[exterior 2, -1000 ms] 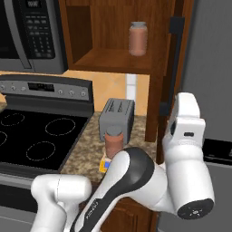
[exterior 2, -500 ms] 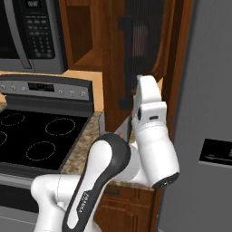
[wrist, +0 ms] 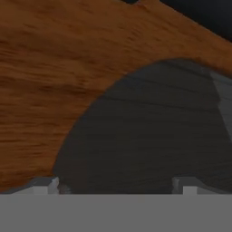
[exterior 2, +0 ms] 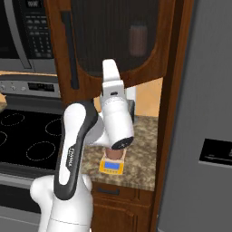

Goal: Pick the honey bottle and place it on the digital scale for weighing, and close the cabinet.

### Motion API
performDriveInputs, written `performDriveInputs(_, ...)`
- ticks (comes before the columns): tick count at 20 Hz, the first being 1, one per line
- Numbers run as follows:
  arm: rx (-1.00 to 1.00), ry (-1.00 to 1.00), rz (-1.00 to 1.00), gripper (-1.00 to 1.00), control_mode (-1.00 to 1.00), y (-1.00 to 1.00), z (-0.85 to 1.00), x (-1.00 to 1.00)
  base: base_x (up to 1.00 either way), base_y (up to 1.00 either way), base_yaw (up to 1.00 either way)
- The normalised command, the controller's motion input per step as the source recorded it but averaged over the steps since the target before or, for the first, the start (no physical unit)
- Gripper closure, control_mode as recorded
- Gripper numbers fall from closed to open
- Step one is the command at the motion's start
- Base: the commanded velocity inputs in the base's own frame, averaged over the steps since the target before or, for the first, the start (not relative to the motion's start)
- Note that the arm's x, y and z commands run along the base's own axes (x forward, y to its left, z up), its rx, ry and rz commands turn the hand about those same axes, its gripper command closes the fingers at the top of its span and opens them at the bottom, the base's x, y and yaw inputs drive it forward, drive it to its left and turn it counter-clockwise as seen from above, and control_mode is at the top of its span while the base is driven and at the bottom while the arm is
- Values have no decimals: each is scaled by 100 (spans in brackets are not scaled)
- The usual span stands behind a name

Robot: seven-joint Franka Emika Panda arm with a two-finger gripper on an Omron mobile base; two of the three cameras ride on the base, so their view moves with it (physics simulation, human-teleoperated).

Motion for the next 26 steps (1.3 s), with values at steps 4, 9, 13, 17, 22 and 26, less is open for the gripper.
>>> performDriveInputs(4, 0, 0, 0, -100, -100, 97, 0, 100, 0, 0, 0)
performDriveInputs(9, 0, 3, 0, -100, -100, 49, 0, 98, 0, 0, 0)
performDriveInputs(13, 0, 5, -2, -100, -100, 23, 0, 80, 0, 0, 0)
performDriveInputs(17, 0, 1, 0, -100, -100, 2, 0, 54, 0, 0, 0)
performDriveInputs(22, -1, -1, -6, -100, -100, 0, 0, 42, 0, 0, 0)
performDriveInputs(26, -3, -7, -15, -100, -100, 0, 0, 73, 0, 0, 0)
